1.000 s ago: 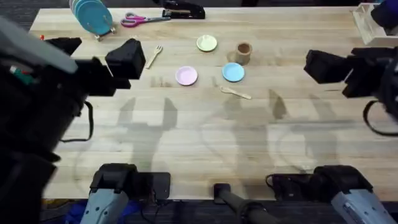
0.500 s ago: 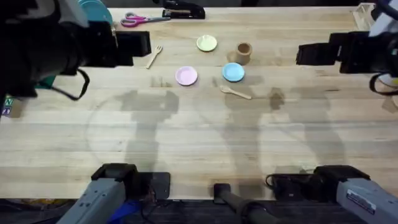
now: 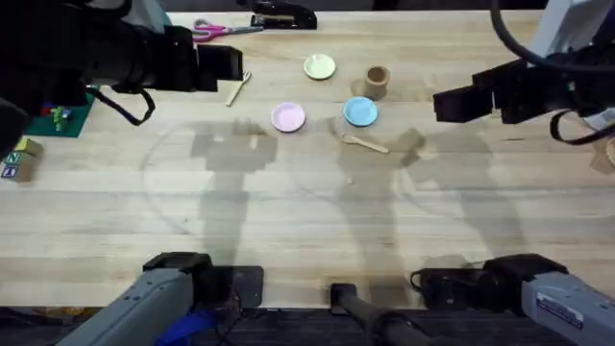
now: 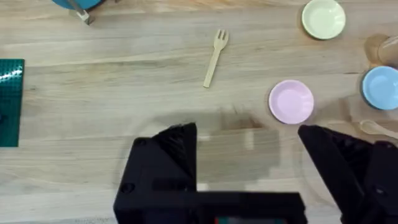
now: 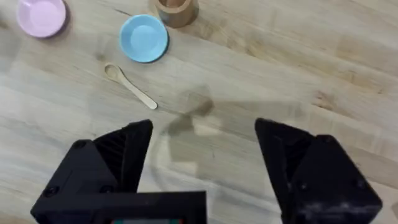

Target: Pick up a utensil and set it on the pink plate, then put the other utensil in the container.

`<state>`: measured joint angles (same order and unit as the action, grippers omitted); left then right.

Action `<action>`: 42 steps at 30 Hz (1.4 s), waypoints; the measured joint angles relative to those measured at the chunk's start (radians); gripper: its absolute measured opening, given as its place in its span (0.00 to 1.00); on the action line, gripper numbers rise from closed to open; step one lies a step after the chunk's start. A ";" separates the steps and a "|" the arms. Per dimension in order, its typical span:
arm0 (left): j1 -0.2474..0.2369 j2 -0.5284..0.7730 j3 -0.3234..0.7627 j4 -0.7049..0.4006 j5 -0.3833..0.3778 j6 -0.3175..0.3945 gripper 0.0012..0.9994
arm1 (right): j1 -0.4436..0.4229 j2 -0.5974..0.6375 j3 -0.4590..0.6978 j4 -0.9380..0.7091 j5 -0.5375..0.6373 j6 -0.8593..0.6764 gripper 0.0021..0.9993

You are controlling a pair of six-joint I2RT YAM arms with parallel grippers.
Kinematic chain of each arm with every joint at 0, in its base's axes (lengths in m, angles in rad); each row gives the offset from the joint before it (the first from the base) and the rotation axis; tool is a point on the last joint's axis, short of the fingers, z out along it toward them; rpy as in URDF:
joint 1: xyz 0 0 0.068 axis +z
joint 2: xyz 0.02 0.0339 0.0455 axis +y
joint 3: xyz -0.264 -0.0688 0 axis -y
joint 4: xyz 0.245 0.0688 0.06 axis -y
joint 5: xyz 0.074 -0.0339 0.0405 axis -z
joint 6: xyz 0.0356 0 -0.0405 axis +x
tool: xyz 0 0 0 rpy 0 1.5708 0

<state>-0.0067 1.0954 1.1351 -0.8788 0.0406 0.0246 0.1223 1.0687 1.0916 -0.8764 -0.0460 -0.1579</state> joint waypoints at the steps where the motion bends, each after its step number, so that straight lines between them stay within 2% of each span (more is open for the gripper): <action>1: 0.000 0.000 0.000 0.000 0.000 0.001 0.99 | 0.000 0.000 0.000 0.000 0.000 -0.005 1.00; 8: 0.000 0.000 0.000 0.020 0.000 0.009 0.99 | 0.000 0.000 0.000 0.000 0.000 -0.018 1.00; 13: 0.000 0.007 0.011 0.026 0.017 0.093 0.99 | 0.000 0.000 0.000 0.000 0.000 -0.023 1.00; 16: 0.000 0.042 0.058 0.002 0.020 0.142 0.99 | 0.000 0.000 0.000 0.000 0.000 -0.023 1.00; 25: 0.000 0.313 0.328 -0.134 0.050 0.285 0.99 | 0.000 0.000 0.000 0.000 0.000 -0.023 1.00; 30: 0.000 0.472 0.433 -0.184 0.080 0.347 0.99 | 0.000 0.000 0.000 0.000 0.000 -0.023 1.00; 35: 0.000 0.598 0.484 -0.195 0.093 0.387 0.99 | 0.000 0.000 0.000 0.000 0.000 -0.023 1.00; 42: 0.016 0.747 0.488 -0.173 0.097 0.412 0.99 | 0.000 0.000 0.000 0.000 0.000 -0.023 1.00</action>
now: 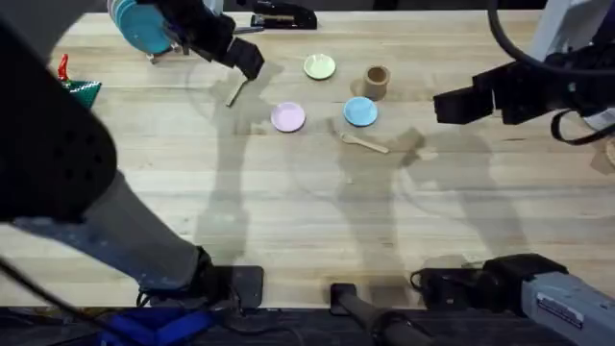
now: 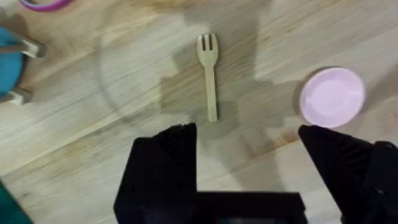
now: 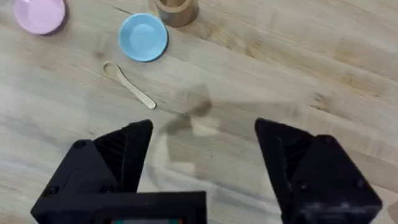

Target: Pick up a utensil and set it on the pink plate, then put the other utensil in the container.

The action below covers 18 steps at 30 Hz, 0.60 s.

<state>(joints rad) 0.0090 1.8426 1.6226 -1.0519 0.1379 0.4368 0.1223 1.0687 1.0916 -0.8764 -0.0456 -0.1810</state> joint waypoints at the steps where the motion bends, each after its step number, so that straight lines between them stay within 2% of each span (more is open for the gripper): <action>1: 0.004 0.018 0.000 0.003 0.000 0.001 0.99 | 0.000 0.000 0.000 0.000 0.000 0.000 1.00; 10: 0.016 0.165 0.016 0.031 0.000 0.003 0.99 | 0.000 0.000 0.000 0.000 0.000 0.000 1.00; 18: 0.016 0.277 0.099 0.036 0.000 0.005 0.99 | 0.000 0.000 0.000 0.000 0.000 0.000 1.00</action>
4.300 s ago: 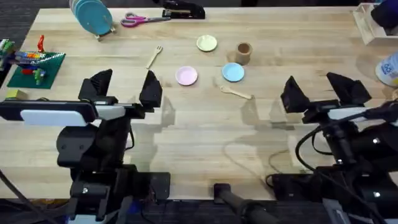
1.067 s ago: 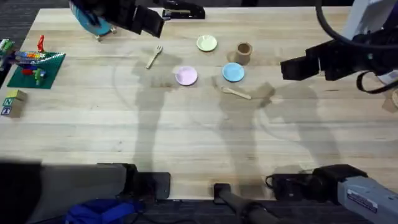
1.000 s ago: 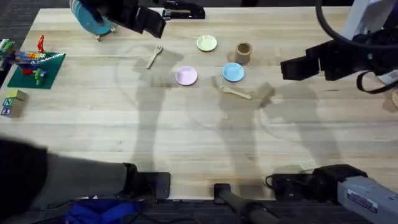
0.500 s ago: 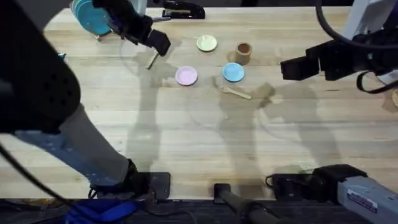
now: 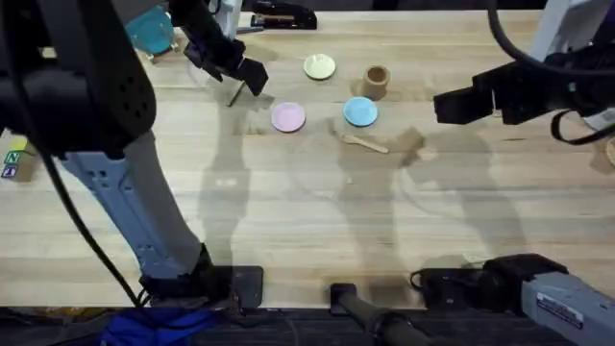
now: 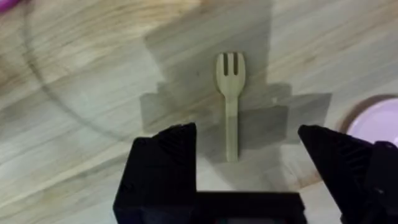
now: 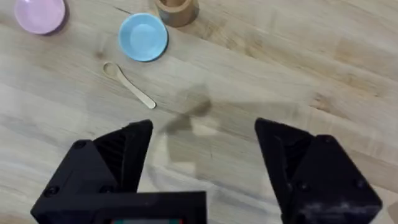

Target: Pick up a utensil and set it on the pink plate, then put the other utensil in the container.

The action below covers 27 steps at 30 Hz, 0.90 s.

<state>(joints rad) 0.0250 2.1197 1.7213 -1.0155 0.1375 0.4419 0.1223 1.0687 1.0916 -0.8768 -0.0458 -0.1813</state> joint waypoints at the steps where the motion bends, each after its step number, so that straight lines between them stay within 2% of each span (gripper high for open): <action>1: 0.000 0.009 0.008 0.001 0.000 0.000 0.99 | 0.000 0.000 0.000 0.000 0.000 0.000 1.00; 27: 0.018 0.053 0.024 0.043 0.000 -0.001 0.99 | 0.000 0.000 0.000 0.000 0.000 0.000 1.00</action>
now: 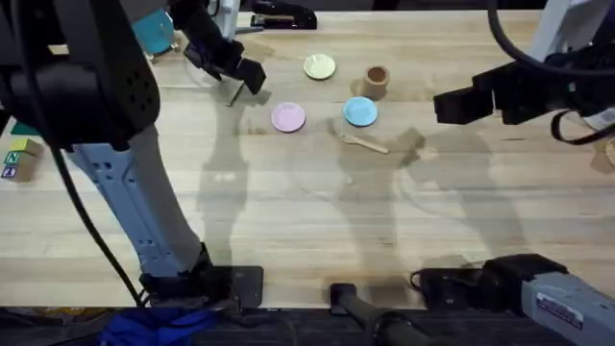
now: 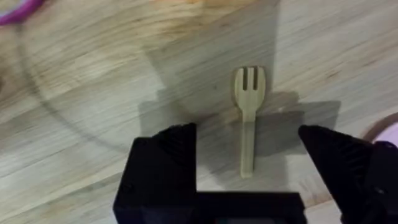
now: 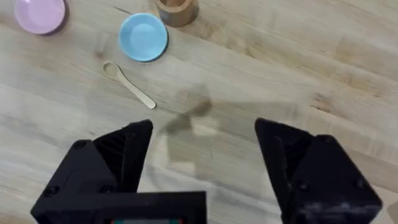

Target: Pick up a utensil and set it on the pink plate, then put the other utensil in the container.

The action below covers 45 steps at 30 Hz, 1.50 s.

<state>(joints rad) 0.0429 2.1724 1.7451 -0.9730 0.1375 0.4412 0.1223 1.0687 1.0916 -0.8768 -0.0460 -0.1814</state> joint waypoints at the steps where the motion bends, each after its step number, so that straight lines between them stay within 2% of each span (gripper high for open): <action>1: 0.000 0.009 0.000 -0.002 0.000 0.000 0.99 | 0.000 0.000 0.000 0.000 0.000 0.000 1.00; 4: 0.000 0.015 0.010 -0.003 -0.003 -0.003 0.99 | 0.000 0.000 0.000 0.000 0.000 0.000 1.00; 9: 0.001 0.017 0.011 0.002 -0.008 -0.008 0.91 | 0.000 0.000 0.000 0.000 0.000 0.000 1.00; 11: 0.001 0.017 0.011 0.001 -0.014 -0.010 0.84 | 0.000 0.000 0.000 0.000 0.000 0.000 1.00; 14: 0.001 0.019 0.011 0.000 -0.029 -0.013 0.61 | 0.000 0.000 0.000 0.000 0.000 0.000 1.00; 21: -0.001 0.019 0.012 -0.009 -0.033 -0.015 0.53 | 0.000 0.000 0.000 0.000 0.000 -0.003 1.00; 24: -0.006 0.019 0.012 -0.008 -0.034 -0.015 0.41 | 0.000 0.000 0.000 0.000 0.000 -0.003 1.00; 26: -0.011 0.019 0.012 -0.006 -0.035 -0.015 0.37 | 0.000 0.000 0.000 0.000 0.000 -0.003 1.00; 30: -0.019 0.018 0.012 0.005 -0.035 -0.018 0.19 | 0.000 0.000 0.000 0.000 0.000 -0.003 1.00; 35: -0.022 0.018 0.012 0.017 -0.031 -0.021 0.05 | 0.000 0.000 0.000 0.000 0.000 -0.003 1.00; 45: -0.022 0.018 0.012 0.019 -0.029 -0.022 0.04 | 0.000 0.000 0.000 0.000 0.000 -0.003 1.00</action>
<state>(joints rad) 0.0212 2.1906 1.7573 -0.9541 0.1081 0.4194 0.1223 1.0687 1.0920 -0.8768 -0.0460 -0.1843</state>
